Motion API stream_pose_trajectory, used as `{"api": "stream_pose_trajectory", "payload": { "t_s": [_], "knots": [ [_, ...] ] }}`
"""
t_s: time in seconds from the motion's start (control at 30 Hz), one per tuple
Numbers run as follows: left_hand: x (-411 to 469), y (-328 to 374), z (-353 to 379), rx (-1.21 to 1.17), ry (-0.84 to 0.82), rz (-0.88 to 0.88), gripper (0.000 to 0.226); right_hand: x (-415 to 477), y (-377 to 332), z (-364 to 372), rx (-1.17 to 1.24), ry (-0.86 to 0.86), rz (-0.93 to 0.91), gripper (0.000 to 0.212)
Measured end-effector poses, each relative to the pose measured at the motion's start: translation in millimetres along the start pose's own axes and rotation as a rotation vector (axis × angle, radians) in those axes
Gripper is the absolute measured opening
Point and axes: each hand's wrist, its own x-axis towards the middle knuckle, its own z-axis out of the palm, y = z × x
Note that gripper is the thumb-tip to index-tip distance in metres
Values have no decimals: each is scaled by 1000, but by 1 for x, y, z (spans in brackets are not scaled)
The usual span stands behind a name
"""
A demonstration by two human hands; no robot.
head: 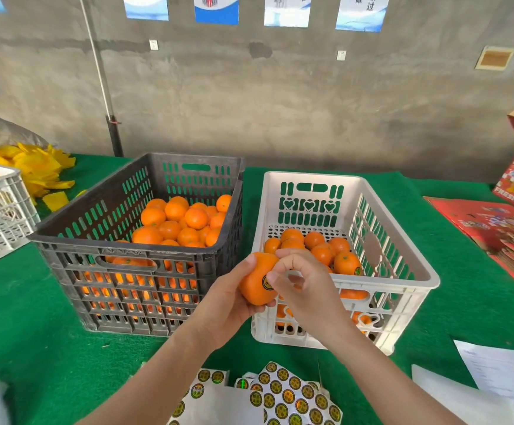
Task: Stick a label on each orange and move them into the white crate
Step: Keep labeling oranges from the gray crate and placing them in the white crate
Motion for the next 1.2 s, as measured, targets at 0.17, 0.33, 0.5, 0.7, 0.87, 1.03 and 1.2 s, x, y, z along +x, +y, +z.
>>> {"api": "stream_pose_trajectory", "payload": {
  "t_s": [0.17, 0.33, 0.5, 0.7, 0.87, 1.03, 1.2],
  "knots": [
    [-2, -2, 0, 7, 20, -8, 55, -3, 3, 7, -92, 74, -150, 9],
    [-4, -3, -7, 76, 56, 10, 51, -4, 6, 6, 131, 5, -19, 64],
    [-9, 6, -2, 184, 12, 109, 44, -8, 5, 20, 2, -113, -186, 74],
    [31, 59, -9, 973, 253, 628, 36, 59, 10, 3, -75, 114, -190, 76],
    [102, 88, -40, 1783, 451, 215, 51, 152, 71, -30, -280, 98, 196, 87],
    [128, 74, -53, 1834, 375, 110, 39, 192, 151, -38, -538, -6, 448, 64],
    [132, 70, -61, 1830, 431, 155, 33, 208, 189, -30, -649, -111, 499, 87]
  ]
}}
